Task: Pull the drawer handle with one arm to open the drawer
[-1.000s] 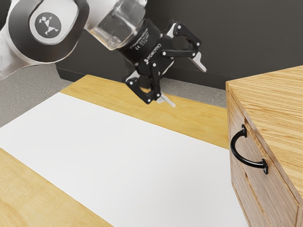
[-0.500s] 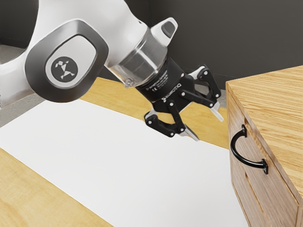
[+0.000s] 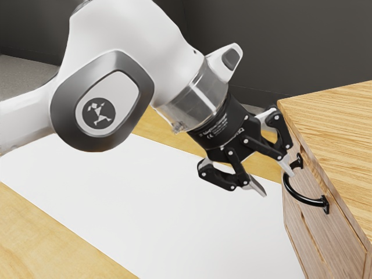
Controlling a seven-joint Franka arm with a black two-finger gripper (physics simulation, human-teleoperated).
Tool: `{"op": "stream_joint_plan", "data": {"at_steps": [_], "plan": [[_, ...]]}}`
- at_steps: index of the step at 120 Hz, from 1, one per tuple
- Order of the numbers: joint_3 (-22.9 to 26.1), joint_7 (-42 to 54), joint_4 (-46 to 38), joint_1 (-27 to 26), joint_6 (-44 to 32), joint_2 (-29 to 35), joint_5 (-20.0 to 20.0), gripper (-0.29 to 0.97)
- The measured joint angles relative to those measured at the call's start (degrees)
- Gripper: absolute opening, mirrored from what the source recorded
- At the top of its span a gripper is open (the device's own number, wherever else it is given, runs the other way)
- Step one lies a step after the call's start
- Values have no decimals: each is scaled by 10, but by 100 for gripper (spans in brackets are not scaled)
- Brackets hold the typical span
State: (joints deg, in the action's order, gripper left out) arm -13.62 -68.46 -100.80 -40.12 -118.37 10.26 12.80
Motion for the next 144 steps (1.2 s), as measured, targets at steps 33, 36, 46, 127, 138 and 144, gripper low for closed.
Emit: {"op": "stream_joint_plan", "data": {"at_steps": [33, 36, 46, 127, 138, 144], "plan": [[0, 4, -13, 1, -8, -10, -1, 24], [0, 4, -14, 1, -9, -10, -1, 23], [0, 5, -16, 1, -9, -10, -1, 20], [-16, 9, -53, 1, -6, 40, -3, -5], [-16, 9, -60, 2, -6, 48, -5, -8], [-16, 8, -62, 3, -5, 50, -5, -10]]}}
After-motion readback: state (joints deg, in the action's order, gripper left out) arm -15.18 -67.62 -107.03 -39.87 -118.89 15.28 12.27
